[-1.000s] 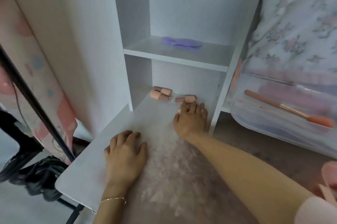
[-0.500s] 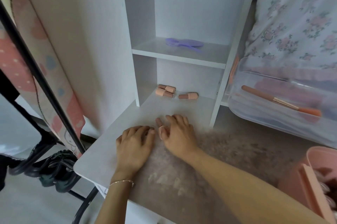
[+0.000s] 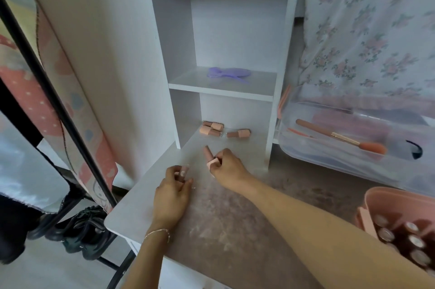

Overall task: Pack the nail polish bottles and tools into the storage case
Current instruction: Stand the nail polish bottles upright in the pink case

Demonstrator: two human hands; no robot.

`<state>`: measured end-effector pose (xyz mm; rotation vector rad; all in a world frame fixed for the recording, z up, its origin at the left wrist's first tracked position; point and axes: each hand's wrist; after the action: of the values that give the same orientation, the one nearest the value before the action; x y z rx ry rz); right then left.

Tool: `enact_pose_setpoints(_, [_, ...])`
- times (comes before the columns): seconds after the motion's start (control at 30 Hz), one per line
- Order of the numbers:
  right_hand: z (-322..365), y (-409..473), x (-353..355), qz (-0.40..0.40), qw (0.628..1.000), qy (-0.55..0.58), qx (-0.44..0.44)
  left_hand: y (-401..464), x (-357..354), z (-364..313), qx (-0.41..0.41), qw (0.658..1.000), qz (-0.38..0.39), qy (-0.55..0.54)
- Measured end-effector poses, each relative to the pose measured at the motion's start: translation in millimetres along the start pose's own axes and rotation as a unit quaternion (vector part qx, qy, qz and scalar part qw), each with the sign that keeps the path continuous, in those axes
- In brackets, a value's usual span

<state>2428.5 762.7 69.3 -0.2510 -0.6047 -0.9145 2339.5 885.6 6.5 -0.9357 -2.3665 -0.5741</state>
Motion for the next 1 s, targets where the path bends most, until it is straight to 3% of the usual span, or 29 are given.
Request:
enact_pose_setpoints(0.17, [25, -15, 38, 0.015, 0.992, 0.125, 0.021, -13, 14, -18, 0.040, 0.983, -0.080, -0.160])
enact_pose_setpoints(0.27, [36, -34, 67, 0.030, 0.984, 0.170, 0.052, -32, 22, -41, 0.046, 0.957, -0.093, -0.270])
enact_pose_setpoints(0.4, [41, -75, 102, 0.036, 0.982, 0.177, 0.060, -64, 27, -90, 0.007, 0.940, -0.087, -0.330])
enact_pose_setpoints(0.6, [37, -151, 164, 0.024, 0.984, 0.094, 0.151, -115, 28, -178, -0.055, 0.924, -0.005, -0.378])
enact_pose_setpoints(0.73, [13, -196, 212, 0.000, 0.982, 0.035, 0.187, -150, 16, -222, -0.093, 0.900, 0.134, -0.405])
enact_pose_setpoints(0.87, [-15, -233, 252, -0.037, 0.983, 0.077, 0.165, -176, -1, -249, -0.101, 0.875, 0.233, -0.412])
enact_pose_setpoints(1.0, [-46, -269, 283, 0.012, 0.993, 0.018, 0.119, -199, -28, -258, -0.107, 0.878, 0.281, -0.372])
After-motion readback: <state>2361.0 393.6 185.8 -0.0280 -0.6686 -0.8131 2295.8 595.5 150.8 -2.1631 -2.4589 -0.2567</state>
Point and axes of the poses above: each hand's wrist, its own y-axis towards the middle knuckle, its own x-axis out of the back of the hand, z = x × y, and after that the axes turned 6 degrees about x, right-handed
